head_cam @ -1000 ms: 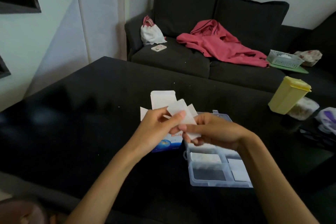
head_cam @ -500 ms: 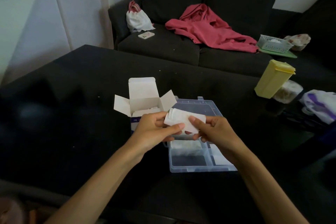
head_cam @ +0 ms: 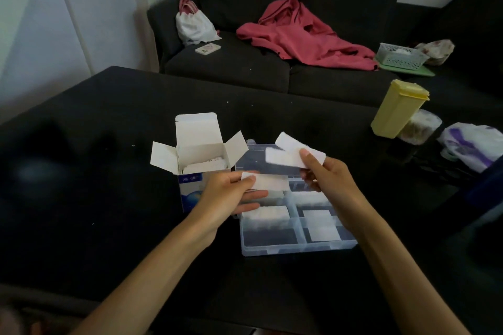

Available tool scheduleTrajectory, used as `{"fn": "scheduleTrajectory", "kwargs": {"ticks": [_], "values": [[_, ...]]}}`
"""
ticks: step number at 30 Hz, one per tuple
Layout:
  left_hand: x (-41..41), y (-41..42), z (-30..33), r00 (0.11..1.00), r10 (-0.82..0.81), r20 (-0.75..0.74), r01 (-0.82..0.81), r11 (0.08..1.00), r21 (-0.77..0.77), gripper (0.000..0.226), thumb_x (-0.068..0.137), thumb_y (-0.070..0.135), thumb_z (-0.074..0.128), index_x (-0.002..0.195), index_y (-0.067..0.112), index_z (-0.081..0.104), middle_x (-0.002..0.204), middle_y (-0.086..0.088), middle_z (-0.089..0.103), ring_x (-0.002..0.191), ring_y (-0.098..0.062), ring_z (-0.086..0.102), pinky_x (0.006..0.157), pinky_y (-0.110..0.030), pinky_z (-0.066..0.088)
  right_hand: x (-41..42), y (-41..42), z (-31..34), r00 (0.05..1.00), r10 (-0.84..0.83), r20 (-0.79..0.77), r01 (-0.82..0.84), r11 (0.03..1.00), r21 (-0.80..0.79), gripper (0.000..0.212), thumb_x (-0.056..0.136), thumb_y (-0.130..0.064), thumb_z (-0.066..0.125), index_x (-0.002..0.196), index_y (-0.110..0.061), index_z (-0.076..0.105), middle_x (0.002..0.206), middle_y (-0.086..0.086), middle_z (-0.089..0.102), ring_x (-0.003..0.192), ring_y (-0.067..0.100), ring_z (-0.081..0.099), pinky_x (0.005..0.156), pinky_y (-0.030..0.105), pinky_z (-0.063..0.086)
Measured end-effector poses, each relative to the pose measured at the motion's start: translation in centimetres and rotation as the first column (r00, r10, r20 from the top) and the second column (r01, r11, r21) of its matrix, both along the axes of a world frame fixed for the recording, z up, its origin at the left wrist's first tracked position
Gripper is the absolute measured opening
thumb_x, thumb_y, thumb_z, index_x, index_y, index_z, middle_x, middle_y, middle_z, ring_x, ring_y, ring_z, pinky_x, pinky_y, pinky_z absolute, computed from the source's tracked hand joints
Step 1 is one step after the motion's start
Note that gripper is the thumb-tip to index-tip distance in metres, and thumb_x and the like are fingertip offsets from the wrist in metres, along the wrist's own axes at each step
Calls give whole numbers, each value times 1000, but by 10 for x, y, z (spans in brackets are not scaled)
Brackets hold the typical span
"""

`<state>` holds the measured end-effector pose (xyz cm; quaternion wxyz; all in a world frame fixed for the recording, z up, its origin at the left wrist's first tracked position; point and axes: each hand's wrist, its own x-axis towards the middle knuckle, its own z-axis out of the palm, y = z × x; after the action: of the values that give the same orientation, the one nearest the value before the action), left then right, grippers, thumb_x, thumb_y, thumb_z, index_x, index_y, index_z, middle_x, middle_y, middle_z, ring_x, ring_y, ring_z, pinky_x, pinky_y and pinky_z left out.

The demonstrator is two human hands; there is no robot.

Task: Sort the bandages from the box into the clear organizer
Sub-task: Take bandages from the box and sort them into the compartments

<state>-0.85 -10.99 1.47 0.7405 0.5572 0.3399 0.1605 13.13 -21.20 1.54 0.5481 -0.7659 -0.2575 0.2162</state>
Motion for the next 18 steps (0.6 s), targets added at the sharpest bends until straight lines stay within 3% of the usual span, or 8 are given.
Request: {"fn": "scheduleTrajectory", "kwargs": {"ticks": [4,8,10,12,15,18], "values": [[1,-1,2,999,-11,36,15,994,-111,23,96,16,50,117,11,57,113,-9,66,89,-15,70,70,-28,57,1,-1,-9,957,151,248,-111,979,-169,27,95,-38,42,82,-20,58,75,-5,60,66,9,57,57,13,43],[4,-4,2,1000,-2,14,2,1000,-25,32,91,17,58,122,9,59,120,-10,63,98,-20,67,76,-27,56,-3,4,-22,874,243,421,-154,960,-234,29,95,-42,37,96,-20,55,91,-3,63,80,9,61,68,21,52],[6,-6,0,999,25,-26,-22,995,95,30,88,14,62,118,12,62,120,-9,63,99,-19,66,80,-27,56,-6,5,-24,864,300,405,-218,947,-236,30,95,-43,34,101,-20,52,95,-3,59,85,10,59,68,19,49],[7,-7,-1,998,53,-23,-50,993,105,32,87,12,63,118,14,62,120,-7,62,95,-17,67,76,-24,56,-8,4,-21,896,293,333,-257,955,-150,28,97,-39,34,103,-19,52,94,-4,58,84,9,58,63,13,47],[7,-7,1,996,80,-31,-77,993,89,31,87,11,63,117,17,61,117,-3,61,83,-12,68,67,-21,56,-4,1,-11,967,143,213,-155,987,42,27,97,-36,38,111,-18,52,92,-7,56,83,8,57,59,10,47],[8,-6,1,995,93,-41,-90,994,67,18,89,12,61,105,20,60,108,-2,63,77,-9,68,65,-21,56,4,-2,-2,990,75,118,-87,992,96,20,92,-37,49,98,-20,58,87,-6,56,79,10,55,59,12,45]]}}
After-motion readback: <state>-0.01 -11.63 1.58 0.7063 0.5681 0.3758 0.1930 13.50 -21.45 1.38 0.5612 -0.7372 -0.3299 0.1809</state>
